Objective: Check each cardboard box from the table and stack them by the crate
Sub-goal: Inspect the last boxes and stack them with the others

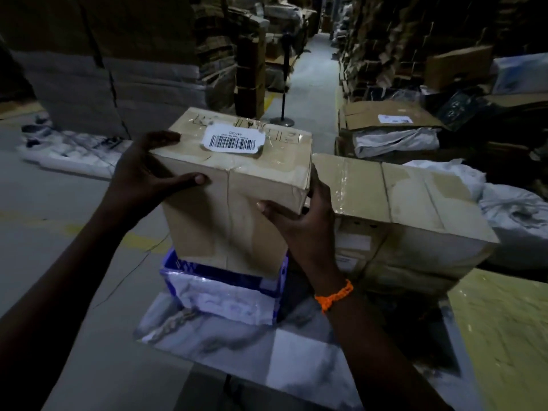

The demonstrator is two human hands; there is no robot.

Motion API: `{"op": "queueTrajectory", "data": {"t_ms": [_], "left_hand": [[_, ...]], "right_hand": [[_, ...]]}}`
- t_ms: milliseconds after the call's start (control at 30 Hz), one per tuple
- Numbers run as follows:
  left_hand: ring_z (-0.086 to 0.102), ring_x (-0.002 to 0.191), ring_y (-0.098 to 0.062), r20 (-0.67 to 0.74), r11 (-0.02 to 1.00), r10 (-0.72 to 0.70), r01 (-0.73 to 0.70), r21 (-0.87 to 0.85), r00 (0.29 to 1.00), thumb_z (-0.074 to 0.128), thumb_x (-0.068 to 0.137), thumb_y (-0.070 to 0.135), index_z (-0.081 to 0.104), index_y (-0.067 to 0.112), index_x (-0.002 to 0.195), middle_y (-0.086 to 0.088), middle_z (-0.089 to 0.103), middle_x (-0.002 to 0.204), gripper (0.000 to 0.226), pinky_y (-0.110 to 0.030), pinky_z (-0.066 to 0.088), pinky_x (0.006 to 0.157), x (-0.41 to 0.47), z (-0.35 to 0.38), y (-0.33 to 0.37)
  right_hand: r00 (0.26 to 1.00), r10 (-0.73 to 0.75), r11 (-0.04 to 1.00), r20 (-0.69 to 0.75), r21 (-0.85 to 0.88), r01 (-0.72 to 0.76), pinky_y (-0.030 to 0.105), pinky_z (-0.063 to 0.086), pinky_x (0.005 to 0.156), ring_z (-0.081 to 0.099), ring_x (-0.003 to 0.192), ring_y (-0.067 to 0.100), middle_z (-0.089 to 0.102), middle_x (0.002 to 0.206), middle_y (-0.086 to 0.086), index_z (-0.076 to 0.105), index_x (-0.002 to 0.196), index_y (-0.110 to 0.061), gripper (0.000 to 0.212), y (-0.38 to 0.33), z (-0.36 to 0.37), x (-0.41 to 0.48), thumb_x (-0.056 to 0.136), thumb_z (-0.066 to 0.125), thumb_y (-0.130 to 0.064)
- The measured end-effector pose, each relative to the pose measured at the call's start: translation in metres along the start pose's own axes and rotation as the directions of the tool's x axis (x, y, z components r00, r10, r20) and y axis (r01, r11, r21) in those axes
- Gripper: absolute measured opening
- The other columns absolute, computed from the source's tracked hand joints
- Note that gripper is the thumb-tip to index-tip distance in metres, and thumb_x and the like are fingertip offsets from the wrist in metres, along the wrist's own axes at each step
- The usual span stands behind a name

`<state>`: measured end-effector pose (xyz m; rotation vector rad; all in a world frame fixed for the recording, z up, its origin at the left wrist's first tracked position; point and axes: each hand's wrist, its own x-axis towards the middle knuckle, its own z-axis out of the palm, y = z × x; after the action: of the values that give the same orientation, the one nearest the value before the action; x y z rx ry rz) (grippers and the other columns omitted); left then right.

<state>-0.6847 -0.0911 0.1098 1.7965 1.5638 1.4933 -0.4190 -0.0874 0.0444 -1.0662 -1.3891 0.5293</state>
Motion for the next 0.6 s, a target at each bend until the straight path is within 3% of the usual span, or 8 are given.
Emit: {"op": "queueTrajectory", "data": {"t_ms": [67,133,200,267,333,433,533,600], "left_hand": [[0.056,0.107,-0.008,0.094,0.997,-0.032,0.025,0.075,0.995,0.095,0.054,0.040,0.058,0.038,0.123,0.013,0.059,0.127,0.078,-0.024,0.048,0.075,0.013,-0.010,-0.025],[0.056,0.116,-0.012,0.198,0.992,-0.043,0.018,0.124,0.979,0.094,0.055,0.040,0.058,0.037,0.123,0.019,0.058,0.129,0.077,-0.025,0.049,0.079,0.019,-0.015,-0.053],[0.066,0.107,-0.012,0.287,0.991,-0.032,-0.007,0.135,0.957,0.091,0.055,0.043,0.057,0.036,0.125,0.022,0.061,0.127,0.078,-0.028,0.055,0.080,0.020,-0.012,-0.079],[0.071,0.097,-0.014,0.318,0.994,-0.045,0.010,0.110,0.947,0.089,0.054,0.044,0.058,0.033,0.125,0.013,0.065,0.126,0.078,-0.035,0.058,0.081,0.018,-0.005,-0.105],[0.068,0.103,-0.019,0.336,0.995,-0.026,-0.008,0.098,0.941,0.087,0.056,0.045,0.058,0.035,0.123,0.019,0.063,0.124,0.073,-0.034,0.055,0.082,0.014,0.006,-0.130],[0.064,0.117,-0.026,0.340,0.997,0.034,-0.054,0.049,0.940,0.091,0.061,0.045,0.054,0.049,0.119,0.034,0.052,0.130,0.069,-0.036,0.053,0.091,0.011,0.023,-0.161],[0.065,0.118,-0.032,0.336,0.999,0.034,-0.042,0.017,0.941,0.091,0.062,0.040,0.052,0.053,0.119,0.020,0.050,0.144,0.071,-0.052,0.055,0.096,0.013,0.037,-0.190],[0.061,0.125,-0.030,0.308,0.998,0.045,-0.055,0.022,0.950,0.092,0.062,0.032,0.051,0.054,0.120,0.003,0.051,0.149,0.074,-0.052,0.053,0.098,0.011,0.042,-0.202]], "right_hand": [[0.999,0.045,0.999,0.028,-0.029,-0.044,0.029,0.046,0.109,0.050,0.133,0.015,0.053,0.138,0.010,0.043,0.152,-0.008,0.104,0.007,0.021,-0.005,0.067,0.096,-0.034],[0.995,0.092,0.994,0.048,-0.058,-0.089,0.032,0.045,0.111,0.049,0.135,0.019,0.051,0.142,0.011,0.041,0.154,-0.008,0.107,0.020,0.039,-0.013,0.066,0.097,-0.030],[0.984,0.157,0.985,0.081,-0.090,-0.150,0.035,0.044,0.113,0.047,0.137,0.019,0.049,0.146,0.008,0.037,0.157,-0.017,0.110,0.039,0.052,-0.016,0.066,0.097,-0.033],[0.970,0.217,0.972,0.107,-0.116,-0.204,0.044,0.047,0.112,0.049,0.138,0.020,0.050,0.148,0.003,0.031,0.159,-0.035,0.114,0.059,0.066,-0.018,0.064,0.095,-0.040],[0.955,0.270,0.954,0.121,-0.165,-0.249,0.050,0.052,0.106,0.052,0.136,0.021,0.053,0.147,0.001,0.029,0.157,-0.044,0.115,0.081,0.074,-0.021,0.062,0.093,-0.038],[0.928,0.337,0.933,0.161,-0.190,-0.306,0.042,0.055,0.103,0.056,0.131,0.014,0.058,0.143,0.001,0.037,0.157,-0.028,0.104,0.103,0.079,-0.023,0.069,0.090,-0.009],[0.904,0.380,0.917,0.198,-0.211,-0.339,0.025,0.052,0.103,0.055,0.127,0.005,0.058,0.145,0.000,0.031,0.161,-0.019,0.106,0.120,0.083,-0.019,0.073,0.086,0.003],[0.885,0.410,0.904,0.221,-0.225,-0.363,0.021,0.050,0.103,0.053,0.129,0.006,0.057,0.147,0.000,0.026,0.163,-0.019,0.109,0.128,0.084,-0.018,0.074,0.084,0.004]]}}
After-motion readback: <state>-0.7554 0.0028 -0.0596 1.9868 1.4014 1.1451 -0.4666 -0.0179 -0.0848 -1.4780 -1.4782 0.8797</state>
